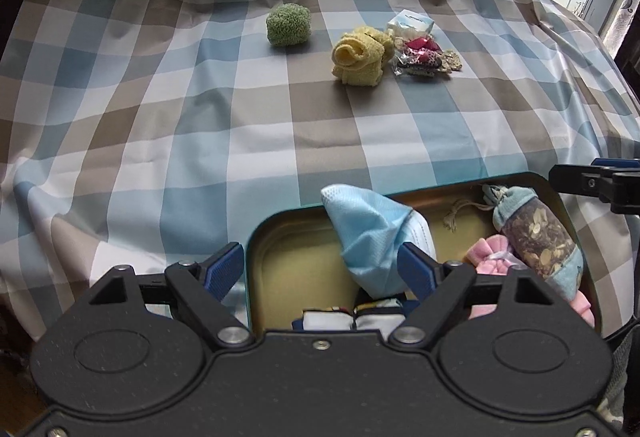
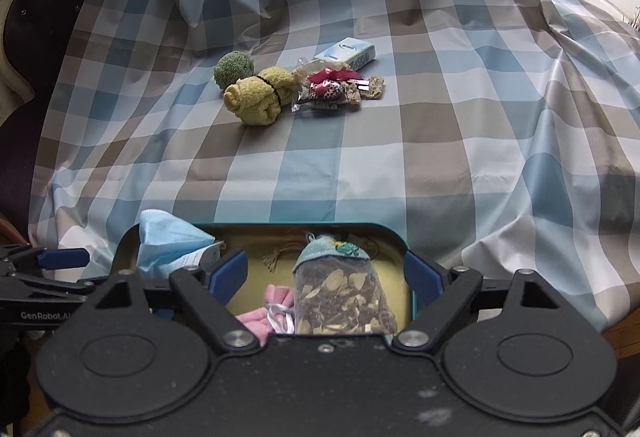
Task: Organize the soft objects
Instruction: 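Lower the sachet bag into the tin and open the right gripper, then move the left tool to the yellow rolled towel while the right tool moves to the pink-ribbon bag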
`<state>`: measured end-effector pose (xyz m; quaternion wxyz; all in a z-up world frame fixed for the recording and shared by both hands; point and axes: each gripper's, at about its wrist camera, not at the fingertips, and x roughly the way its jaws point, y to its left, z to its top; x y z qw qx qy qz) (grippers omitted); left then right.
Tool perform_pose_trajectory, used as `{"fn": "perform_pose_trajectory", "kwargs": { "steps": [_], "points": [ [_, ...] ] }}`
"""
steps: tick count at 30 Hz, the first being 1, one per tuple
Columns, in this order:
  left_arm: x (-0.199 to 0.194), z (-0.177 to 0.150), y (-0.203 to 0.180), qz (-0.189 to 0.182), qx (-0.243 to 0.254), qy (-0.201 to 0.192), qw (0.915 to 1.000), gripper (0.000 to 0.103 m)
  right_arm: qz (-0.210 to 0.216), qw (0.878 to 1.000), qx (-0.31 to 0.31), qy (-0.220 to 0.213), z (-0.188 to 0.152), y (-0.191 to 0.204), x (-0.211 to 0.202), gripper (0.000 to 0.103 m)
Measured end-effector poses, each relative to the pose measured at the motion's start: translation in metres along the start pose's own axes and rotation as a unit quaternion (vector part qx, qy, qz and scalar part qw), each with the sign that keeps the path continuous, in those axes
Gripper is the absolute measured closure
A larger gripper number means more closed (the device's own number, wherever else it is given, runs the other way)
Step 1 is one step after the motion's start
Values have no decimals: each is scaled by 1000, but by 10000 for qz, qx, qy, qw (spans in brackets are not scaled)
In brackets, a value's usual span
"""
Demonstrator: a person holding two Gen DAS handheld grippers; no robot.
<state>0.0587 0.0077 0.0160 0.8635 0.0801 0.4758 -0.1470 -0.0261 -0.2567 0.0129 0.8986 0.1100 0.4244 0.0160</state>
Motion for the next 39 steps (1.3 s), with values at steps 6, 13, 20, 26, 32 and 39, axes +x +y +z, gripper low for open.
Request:
{"fn": "perform_pose_trajectory", "kwargs": {
  "steps": [6, 13, 20, 26, 32, 39],
  "points": [
    [19, 39, 14, 166, -140, -173, 9996, 23, -171, 9992, -179, -314, 39, 1, 23, 12],
    [38, 70, 17, 186, -201, -447, 9986, 23, -289, 9977, -323, -514, 71, 4, 60, 11],
    [61, 91, 6, 175, -26, -567, 9982, 22, -426, 9972, -340, -513, 90, -5, 104, 6],
    [84, 112, -1, 16, -155, -559, 9983, 22, -570, 9961, -454, -498, 103, -15, 142, 2],
    [103, 131, -10, -39, -194, -535, 9984, 15, -354, 9968, -651, -296, 114, -27, 181, 2],
    [124, 147, -28, 101, 62, -509, 9986, 14, -134, 9942, -778, -733, 115, -40, 207, 0]
  ]
}}
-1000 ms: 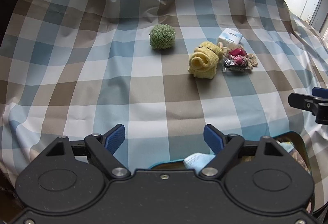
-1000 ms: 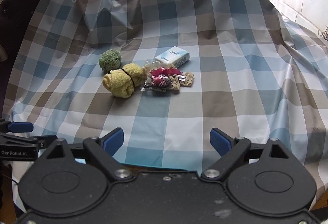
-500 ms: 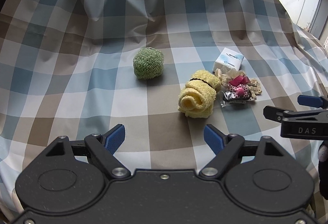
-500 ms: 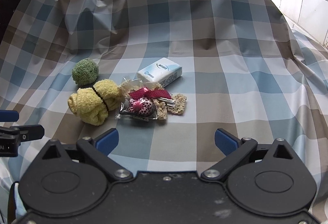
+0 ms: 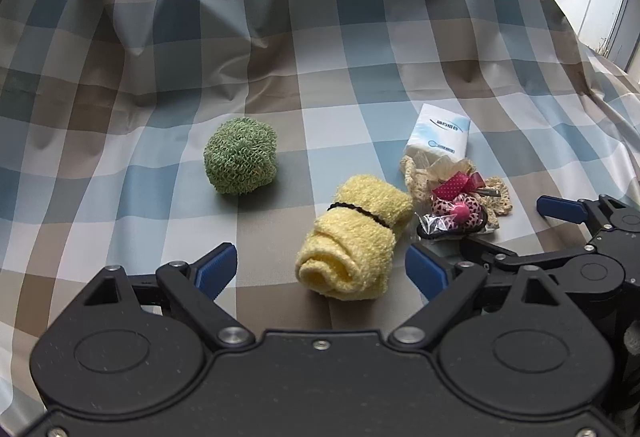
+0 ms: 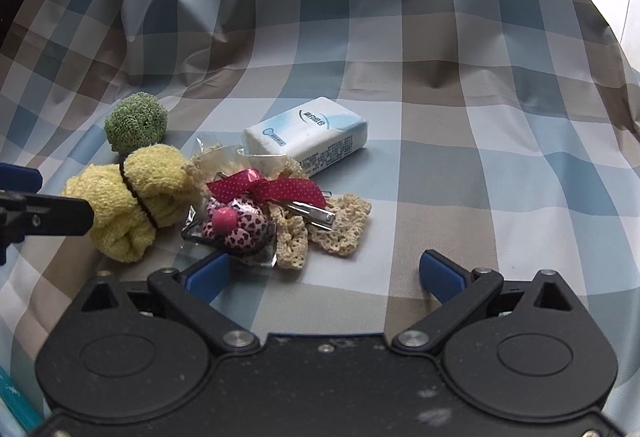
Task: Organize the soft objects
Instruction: 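Move the left tool to the yellow rolled towel while the right tool moves to the pink-ribbon bag, then close the left gripper on the yellow rolled towel and lift it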
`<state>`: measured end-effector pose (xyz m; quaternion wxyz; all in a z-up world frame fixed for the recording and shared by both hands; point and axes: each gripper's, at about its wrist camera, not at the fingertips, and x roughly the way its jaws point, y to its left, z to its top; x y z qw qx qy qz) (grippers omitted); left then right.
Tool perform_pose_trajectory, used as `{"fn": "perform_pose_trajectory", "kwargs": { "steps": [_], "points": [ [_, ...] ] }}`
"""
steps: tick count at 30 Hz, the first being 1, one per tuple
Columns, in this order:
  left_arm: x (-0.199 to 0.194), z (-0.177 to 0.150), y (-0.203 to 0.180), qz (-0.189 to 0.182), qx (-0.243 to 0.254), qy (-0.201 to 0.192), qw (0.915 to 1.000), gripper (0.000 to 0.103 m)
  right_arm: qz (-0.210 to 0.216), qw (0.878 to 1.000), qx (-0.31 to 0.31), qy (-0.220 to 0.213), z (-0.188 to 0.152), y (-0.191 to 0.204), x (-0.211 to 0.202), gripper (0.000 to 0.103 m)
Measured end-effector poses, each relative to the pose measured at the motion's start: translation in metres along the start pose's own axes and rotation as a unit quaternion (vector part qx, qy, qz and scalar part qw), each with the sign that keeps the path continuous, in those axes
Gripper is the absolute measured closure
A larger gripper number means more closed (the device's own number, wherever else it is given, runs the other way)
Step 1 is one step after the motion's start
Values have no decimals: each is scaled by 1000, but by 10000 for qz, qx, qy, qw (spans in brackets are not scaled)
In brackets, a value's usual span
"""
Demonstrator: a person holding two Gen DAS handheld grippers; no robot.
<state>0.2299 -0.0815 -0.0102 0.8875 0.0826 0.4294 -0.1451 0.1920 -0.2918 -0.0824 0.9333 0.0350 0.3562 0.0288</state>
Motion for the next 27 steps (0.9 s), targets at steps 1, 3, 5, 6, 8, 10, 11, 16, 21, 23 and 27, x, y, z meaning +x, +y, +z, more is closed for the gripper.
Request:
{"fn": "perform_pose_trajectory", "kwargs": {
  "steps": [1, 3, 5, 6, 8, 10, 11, 16, 21, 23, 27],
  "points": [
    [3, 2, -3, 34, 54, -3, 10000, 12, -26, 10000, -47, -40, -1, 1, 1, 0],
    [11, 5, -8, 137, 181, 16, 9997, 12, 3, 9999, -115, -85, -2, 2, 1, 0],
    [19, 8, -12, 222, 282, 66, 9993, 12, 81, 9999, -64, -117, -2, 0, 0, 0],
    [23, 9, -13, 243, 311, 90, 9992, 12, 107, 9998, -35, -132, -2, -1, 0, 0],
    [27, 10, -12, 278, 333, 104, 9990, 12, 144, 9998, 7, -150, -2, -2, -1, 0],
    [32, 11, -8, 307, 353, 122, 9988, 11, 128, 9998, -17, -141, -2, -1, -1, 0],
    [34, 12, -6, 268, 357, 148, 9989, 9, 111, 9998, -41, -133, -2, -1, 0, 0],
    [42, 13, 3, 20, 463, 194, 9987, 4, 31, 9998, -150, -99, -2, 2, 0, 0],
    [48, 18, 8, -292, 620, 258, 9973, 6, -53, 9996, -255, -55, -2, 6, 1, 0],
    [52, 20, 10, -423, 690, 326, 9962, 6, -83, 9995, -293, -41, -2, 7, 2, 0],
    [69, 21, 16, -593, 570, 782, 9935, 6, -82, 9994, -332, -27, -3, 7, 2, 0]
  ]
}}
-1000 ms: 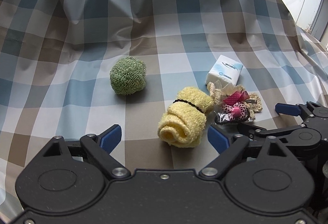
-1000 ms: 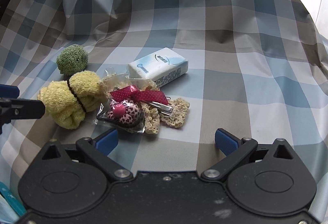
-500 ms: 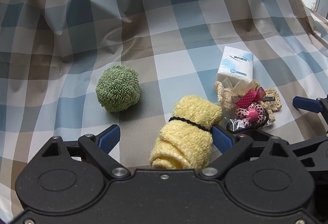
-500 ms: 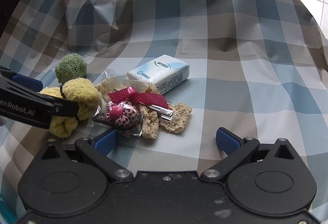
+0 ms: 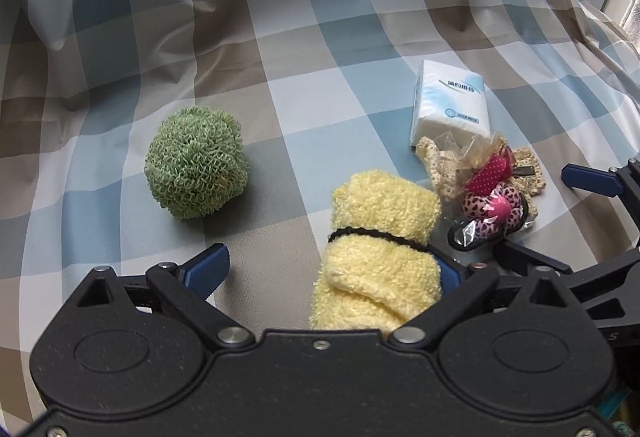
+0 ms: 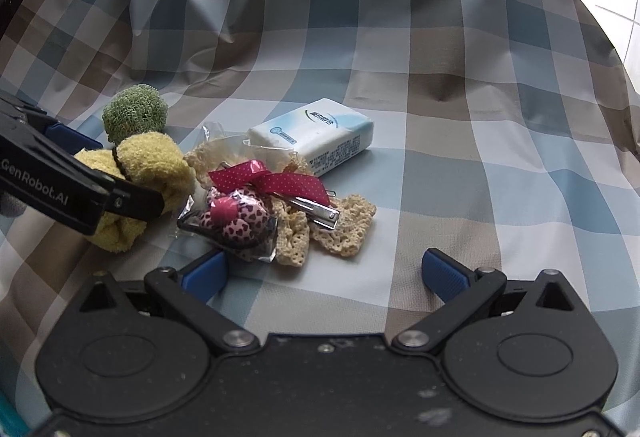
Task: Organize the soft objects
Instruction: 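Close the left gripper on the yellow rolled towel and lift it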
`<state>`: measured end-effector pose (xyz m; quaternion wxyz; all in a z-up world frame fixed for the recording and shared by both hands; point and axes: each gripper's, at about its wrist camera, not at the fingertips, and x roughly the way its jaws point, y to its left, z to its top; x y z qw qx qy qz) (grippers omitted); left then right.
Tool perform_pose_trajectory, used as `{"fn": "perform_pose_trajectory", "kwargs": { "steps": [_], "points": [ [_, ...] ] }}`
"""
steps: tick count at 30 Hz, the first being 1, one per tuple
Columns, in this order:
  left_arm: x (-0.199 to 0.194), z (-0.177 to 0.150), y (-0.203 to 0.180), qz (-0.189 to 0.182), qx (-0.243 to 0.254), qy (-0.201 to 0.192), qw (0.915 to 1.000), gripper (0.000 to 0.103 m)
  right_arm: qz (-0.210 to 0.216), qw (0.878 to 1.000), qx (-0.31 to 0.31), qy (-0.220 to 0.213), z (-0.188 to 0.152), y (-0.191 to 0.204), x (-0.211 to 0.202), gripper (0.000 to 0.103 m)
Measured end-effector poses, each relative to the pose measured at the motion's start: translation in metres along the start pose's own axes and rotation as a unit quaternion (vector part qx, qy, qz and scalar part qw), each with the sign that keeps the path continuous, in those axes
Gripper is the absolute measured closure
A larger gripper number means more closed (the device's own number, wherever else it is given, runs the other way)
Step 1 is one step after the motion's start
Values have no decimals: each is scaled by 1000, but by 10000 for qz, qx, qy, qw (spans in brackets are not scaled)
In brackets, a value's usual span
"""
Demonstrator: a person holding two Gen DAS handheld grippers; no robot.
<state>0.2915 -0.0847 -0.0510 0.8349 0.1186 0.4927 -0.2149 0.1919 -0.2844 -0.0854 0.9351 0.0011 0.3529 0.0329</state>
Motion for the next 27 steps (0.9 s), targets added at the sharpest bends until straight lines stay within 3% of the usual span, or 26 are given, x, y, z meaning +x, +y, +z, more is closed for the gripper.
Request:
{"fn": "perform_pose_trajectory", "kwargs": {
  "steps": [4, 9, 12, 14, 16, 21, 27],
  "points": [
    [4, 1, -3, 107, 5, 98, 9999, 3, -25, 10000, -64, 43, 1, 2, 1, 0],
    [1, -4, -2, 76, -79, -95, 9999, 6, -34, 10000, -28, 5, 0, 2, 0, 0],
    [-4, -11, 0, 128, -193, -439, 9988, 19, -77, 10000, -31, -51, -2, 3, -1, 0],
    [-9, -13, -2, 212, -211, -563, 9980, 35, -33, 9999, 30, -116, -5, 1, -2, 0],
    [-13, -13, -4, 310, -163, -572, 9977, 40, 29, 9998, 103, -160, -6, -2, -4, 0],
    [-25, -16, -6, 665, -47, -685, 9954, 40, -31, 9999, 16, -138, -5, 1, -3, 0],
    [-32, -20, 2, 681, -393, -874, 9931, 29, -50, 9999, -6, -132, -5, 2, -3, 0]
  ]
}}
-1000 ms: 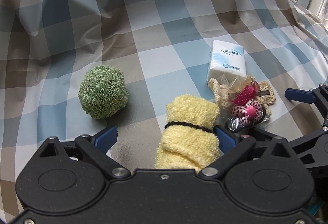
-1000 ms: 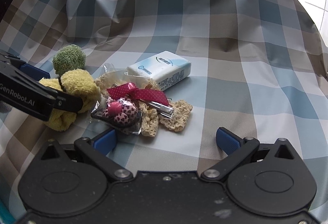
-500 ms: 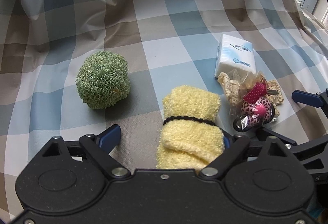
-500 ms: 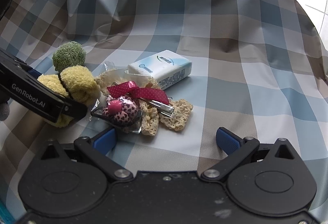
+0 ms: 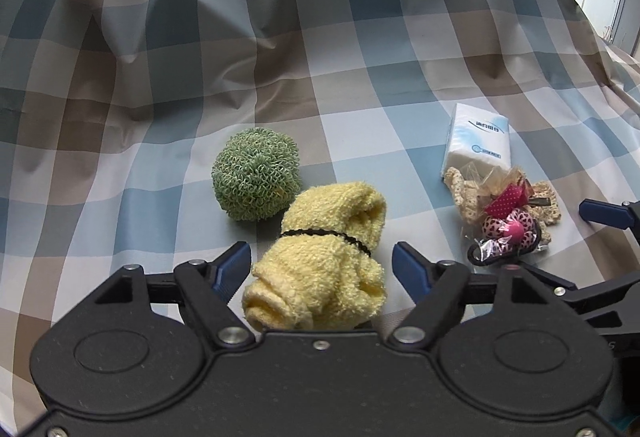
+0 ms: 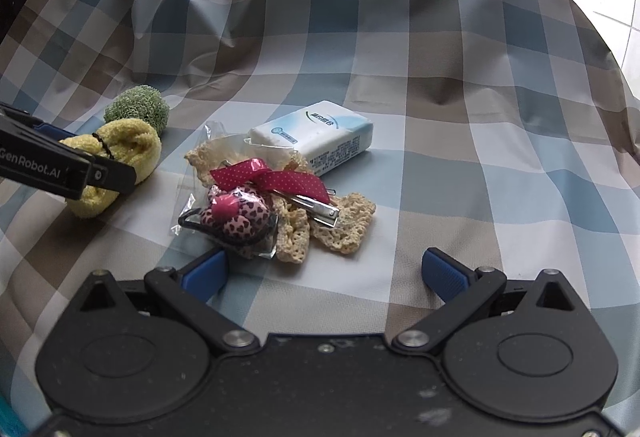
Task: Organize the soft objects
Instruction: 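Close the left gripper on the yellow rolled towel and lift it, then grasp the pink-ribbon lace bag with the right gripper while the left holds the towel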
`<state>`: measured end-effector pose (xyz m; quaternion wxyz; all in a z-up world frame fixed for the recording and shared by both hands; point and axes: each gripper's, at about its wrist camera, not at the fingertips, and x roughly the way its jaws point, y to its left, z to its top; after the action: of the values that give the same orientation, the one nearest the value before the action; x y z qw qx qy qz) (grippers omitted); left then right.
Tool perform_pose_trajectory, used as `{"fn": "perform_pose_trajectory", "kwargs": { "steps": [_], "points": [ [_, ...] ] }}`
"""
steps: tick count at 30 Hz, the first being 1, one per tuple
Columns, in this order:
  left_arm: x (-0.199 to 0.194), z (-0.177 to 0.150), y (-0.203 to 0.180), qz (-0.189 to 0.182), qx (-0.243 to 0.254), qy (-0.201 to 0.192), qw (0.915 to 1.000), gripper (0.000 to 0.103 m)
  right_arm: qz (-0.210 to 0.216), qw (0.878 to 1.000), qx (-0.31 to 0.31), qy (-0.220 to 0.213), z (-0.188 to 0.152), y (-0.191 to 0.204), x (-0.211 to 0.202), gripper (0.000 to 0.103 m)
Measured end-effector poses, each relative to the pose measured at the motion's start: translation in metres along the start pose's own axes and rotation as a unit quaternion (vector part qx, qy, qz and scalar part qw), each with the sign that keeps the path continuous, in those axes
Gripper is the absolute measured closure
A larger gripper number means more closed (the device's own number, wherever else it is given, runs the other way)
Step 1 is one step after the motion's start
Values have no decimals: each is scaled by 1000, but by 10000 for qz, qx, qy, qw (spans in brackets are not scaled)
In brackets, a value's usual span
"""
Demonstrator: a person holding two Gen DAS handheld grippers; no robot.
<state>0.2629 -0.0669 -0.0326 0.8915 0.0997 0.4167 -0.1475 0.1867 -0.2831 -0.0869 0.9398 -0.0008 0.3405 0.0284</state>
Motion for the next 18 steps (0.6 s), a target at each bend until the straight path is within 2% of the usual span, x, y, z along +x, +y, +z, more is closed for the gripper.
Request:
{"fn": "perform_pose_trajectory", "kwargs": {
  "steps": [5, 10, 12, 13, 14, 18],
  "points": [
    [9, -1, 7, 70, -194, 47, 9998, 19, -23, 10000, -26, 11, 0, 1, 0, 0],
    [21, 1, 18, -124, -505, 247, 9983, 20, -91, 9999, -110, 10, 1, 4, -1, 0],
    [23, 1, 21, -232, -572, 281, 9977, 31, -172, 9996, -214, -8, 2, 8, -3, 0],
    [22, 0, 22, -337, -605, 303, 9971, 46, -232, 9993, -298, -36, 3, 11, -4, 0],
    [20, 0, 23, -367, -643, 307, 9968, 50, -288, 9988, -395, -72, 3, 14, -5, 0],
    [7, 0, 28, -453, -777, 279, 9956, 53, -322, 9964, -771, -124, 7, 29, -6, 0]
  ]
}}
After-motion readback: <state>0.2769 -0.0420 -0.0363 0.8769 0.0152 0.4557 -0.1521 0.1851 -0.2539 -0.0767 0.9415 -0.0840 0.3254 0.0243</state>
